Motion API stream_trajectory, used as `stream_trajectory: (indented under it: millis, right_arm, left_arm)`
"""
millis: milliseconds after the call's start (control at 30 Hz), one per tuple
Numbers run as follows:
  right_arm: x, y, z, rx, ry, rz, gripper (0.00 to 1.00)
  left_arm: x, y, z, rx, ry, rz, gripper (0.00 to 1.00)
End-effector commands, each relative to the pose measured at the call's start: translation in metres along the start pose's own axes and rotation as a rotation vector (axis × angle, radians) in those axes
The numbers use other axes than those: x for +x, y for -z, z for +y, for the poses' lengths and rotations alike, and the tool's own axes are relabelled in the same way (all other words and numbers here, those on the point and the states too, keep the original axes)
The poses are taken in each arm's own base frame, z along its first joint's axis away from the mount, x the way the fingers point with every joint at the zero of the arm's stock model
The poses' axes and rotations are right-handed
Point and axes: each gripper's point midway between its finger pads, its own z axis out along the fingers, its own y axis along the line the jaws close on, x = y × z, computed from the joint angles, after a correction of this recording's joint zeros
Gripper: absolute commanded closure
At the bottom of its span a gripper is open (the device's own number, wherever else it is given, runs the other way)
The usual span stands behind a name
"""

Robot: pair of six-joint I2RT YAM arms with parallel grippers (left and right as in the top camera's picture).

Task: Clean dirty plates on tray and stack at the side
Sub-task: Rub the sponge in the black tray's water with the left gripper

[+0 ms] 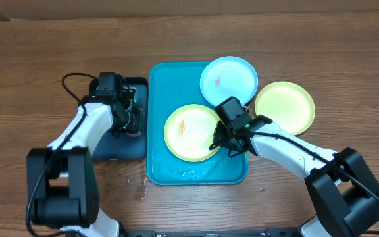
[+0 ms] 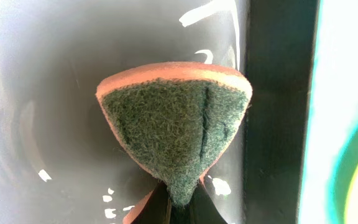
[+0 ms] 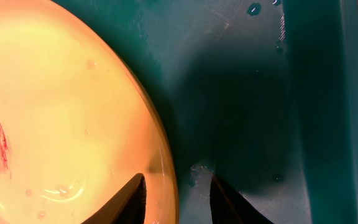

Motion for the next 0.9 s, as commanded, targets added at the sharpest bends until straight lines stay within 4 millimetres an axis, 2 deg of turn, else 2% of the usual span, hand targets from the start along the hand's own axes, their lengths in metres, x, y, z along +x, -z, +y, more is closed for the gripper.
stream_trajectory:
  millis: [0, 100, 167, 367, 500, 633, 667, 733, 767, 867]
  right_arm:
    - [-0.008, 0.001, 0.001, 0.004, -0.006, -0.023, 0.64]
    - [-0.008, 0.001, 0.001, 0.004, -0.007, -0.023, 0.64]
    - [-0.008, 0.001, 0.001, 0.004, -0.007, -0.023, 0.64]
    - [-0.009, 0.001, 0.002, -0.002, -0.006, -0.028, 0.64]
    - [-0.009, 0.001, 0.002, -0.001, -0.006, -0.028, 0.64]
    - [-0.009, 0.001, 0.002, -0.001, -0.006, -0.027, 0.64]
    - [-0.009, 0.001, 0.002, -0.001, -0.006, -0.027, 0.64]
    - [-0.009, 0.001, 0.002, 0.000, -0.006, -0.026, 0.64]
    - [-0.009, 0.001, 0.001, 0.002, -0.006, -0.025, 0.64]
    - [-0.008, 0.001, 0.000, 0.006, -0.006, -0.022, 0.64]
  left_arm:
    - [-0.030, 0.044, 0.011, -0.043, 0.125, -0.149, 0.96]
    - [-0.025, 0.048, 0.008, -0.025, 0.173, -0.138, 0.96]
    - [-0.018, 0.042, 0.003, -0.010, 0.155, -0.107, 0.96]
    - [0.003, 0.005, 0.007, -0.028, 0.095, -0.005, 0.96]
    - [0.003, -0.014, 0.012, -0.031, 0.101, 0.017, 0.96]
    - [0.001, -0.023, 0.013, -0.031, 0.103, 0.013, 0.95]
    - [0.000, -0.022, 0.013, -0.028, 0.104, 0.012, 0.91]
    - [-0.001, -0.022, 0.013, -0.028, 0.105, 0.011, 0.77]
    - [-0.001, -0.021, 0.013, -0.028, 0.108, 0.013, 0.74]
    - [-0.001, -0.017, 0.012, -0.029, 0.110, 0.027, 0.73]
